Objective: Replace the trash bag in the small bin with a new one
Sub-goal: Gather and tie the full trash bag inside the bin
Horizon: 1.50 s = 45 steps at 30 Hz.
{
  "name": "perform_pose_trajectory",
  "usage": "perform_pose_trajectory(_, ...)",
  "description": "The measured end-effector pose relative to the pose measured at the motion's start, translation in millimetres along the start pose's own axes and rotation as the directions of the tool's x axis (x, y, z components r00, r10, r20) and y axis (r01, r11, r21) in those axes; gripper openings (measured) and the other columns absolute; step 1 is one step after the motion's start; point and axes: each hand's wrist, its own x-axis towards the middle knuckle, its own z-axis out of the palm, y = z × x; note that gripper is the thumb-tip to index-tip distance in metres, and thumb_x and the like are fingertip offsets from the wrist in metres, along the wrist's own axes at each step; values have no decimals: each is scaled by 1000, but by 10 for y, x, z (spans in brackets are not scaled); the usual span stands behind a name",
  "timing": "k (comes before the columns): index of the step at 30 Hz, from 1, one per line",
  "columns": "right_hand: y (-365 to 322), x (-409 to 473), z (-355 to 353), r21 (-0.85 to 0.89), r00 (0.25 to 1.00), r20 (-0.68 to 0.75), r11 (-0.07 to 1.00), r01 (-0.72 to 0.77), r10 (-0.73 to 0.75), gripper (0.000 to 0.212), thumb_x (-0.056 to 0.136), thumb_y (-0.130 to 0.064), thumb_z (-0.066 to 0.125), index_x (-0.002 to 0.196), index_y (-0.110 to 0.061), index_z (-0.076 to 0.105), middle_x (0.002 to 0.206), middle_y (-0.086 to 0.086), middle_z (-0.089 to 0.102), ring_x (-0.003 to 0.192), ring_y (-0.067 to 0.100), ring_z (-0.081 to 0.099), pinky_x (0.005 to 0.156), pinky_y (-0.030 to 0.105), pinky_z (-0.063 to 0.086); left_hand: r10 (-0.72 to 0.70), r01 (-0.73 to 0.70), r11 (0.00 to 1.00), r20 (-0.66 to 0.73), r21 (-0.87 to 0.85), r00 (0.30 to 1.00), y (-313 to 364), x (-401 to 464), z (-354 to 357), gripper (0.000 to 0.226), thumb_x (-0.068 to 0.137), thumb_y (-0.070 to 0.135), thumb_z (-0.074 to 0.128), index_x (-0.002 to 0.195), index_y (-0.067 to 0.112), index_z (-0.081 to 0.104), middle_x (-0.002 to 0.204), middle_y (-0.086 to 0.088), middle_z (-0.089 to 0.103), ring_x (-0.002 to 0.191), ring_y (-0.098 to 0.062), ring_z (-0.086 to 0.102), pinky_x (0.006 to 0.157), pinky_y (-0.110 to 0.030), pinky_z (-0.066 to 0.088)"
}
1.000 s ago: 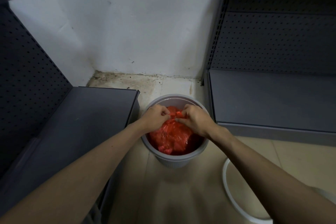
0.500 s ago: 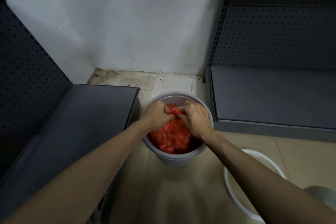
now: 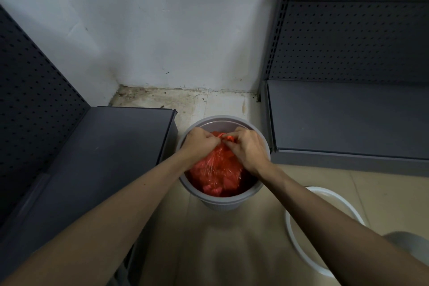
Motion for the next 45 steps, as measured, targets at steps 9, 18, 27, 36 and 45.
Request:
perform_pose_trajectory(9,-11,-52,-30,-49,996,34,995,83,-81,19,90,-24,61,102,-28,75,84,1,63,79,22,61,75,46,49,-302,321,871,109,-373,947,26,4,16,29,84,25,74,62,11,60,49,2,52,41,-11,43,42,-23,34)
perform_pose_trajectory(18,-2,-111,-50,-127,986,96,981,146,-135,29,90,-22,61,118,-21,69,98,4,68,89,25,64,84,46,49,-427,483,740,228,-469,875,20,25,-29,23,80,11,74,64,13,57,56,1,46,46,-9,37,38,-18,30)
perform_pose_trajectory(27,53,-137,32,-193,982,82,965,180,-167,28,86,-15,60,112,-18,71,100,4,66,85,27,61,84,46,46,-483,577,785,362,-223,797,42,39,-62,19,92,30,62,89,11,66,71,3,55,56,-8,38,51,-23,38)
perform_pose_trajectory(36,58,-218,64,-208,980,81,958,198,-185,30,90,-18,57,118,-22,68,110,3,63,91,25,53,87,38,38,-480,609,773,468,-175,743,54,70,-73,35,97,28,54,64,18,51,53,5,44,52,-8,33,53,-22,30)
perform_pose_trajectory(45,38,-128,-23,147,989,106,986,84,-100,25,95,-32,54,115,-28,69,108,-4,63,98,14,60,89,39,50,-323,308,828,51,-468,945,-29,-37,4,13,84,15,66,76,13,57,58,0,51,49,-12,45,39,-20,34)
